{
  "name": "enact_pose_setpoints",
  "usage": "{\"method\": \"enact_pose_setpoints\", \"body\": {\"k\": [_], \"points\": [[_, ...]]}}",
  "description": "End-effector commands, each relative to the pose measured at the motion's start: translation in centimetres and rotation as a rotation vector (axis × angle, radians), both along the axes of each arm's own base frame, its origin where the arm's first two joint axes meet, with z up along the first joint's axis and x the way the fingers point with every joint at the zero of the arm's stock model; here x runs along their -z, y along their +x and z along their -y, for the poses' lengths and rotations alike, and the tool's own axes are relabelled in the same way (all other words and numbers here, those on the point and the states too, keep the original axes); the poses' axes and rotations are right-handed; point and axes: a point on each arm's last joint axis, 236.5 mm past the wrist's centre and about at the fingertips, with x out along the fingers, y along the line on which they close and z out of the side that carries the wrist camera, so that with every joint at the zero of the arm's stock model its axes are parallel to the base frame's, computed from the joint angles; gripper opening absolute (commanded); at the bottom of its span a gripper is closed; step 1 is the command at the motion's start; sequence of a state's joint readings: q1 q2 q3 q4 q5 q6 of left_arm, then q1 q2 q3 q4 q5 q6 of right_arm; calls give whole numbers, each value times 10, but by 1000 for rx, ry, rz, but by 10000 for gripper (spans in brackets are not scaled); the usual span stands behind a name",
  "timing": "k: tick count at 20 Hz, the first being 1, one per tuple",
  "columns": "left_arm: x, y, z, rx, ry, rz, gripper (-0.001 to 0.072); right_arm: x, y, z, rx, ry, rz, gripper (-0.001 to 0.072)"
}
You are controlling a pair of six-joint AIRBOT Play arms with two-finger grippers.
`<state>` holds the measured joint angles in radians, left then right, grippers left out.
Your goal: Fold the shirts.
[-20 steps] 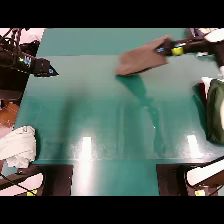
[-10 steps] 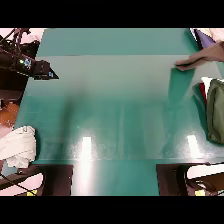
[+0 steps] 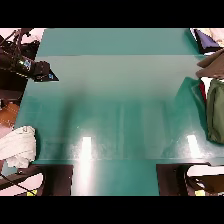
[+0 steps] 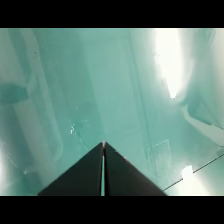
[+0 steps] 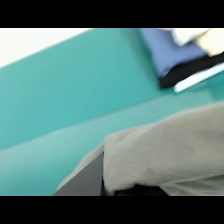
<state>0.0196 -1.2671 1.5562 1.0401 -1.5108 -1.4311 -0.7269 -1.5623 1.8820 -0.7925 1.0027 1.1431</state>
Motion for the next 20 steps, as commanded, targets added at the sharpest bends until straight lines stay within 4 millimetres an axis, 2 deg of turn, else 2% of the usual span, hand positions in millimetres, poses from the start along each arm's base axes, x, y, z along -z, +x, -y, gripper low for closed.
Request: {"method": "enact_pose_setpoints", "body": {"k": [1,3,5,8,11,14,17,19,20], "points": [[0,0,0,-3,-1,-3,25,-31,-25,9,31,-44,33,13],[0,0,0,-1,0,-1,25,-34,-43,10,30,-48,6,13],[0,-1,0,0,0,-2,25,-22,-66,17,53,-77,-90,13],[0,-1,0,1,1,-1,25,1,-106,35,174,-19,-252,15],[0,-1,0,22,9,12,25,34,-148,39,254,110,-430,16],[0,0,0,30,11,18,25,66,-205,43,379,217,-653,16],[0,0,0,42,17,25,25,79,-243,37,415,295,-780,43],[0,0,0,43,17,26,25,82,-258,34,420,333,-818,429],[0,0,0,44,17,26,25,82,-262,32,420,344,-830,518]]}}
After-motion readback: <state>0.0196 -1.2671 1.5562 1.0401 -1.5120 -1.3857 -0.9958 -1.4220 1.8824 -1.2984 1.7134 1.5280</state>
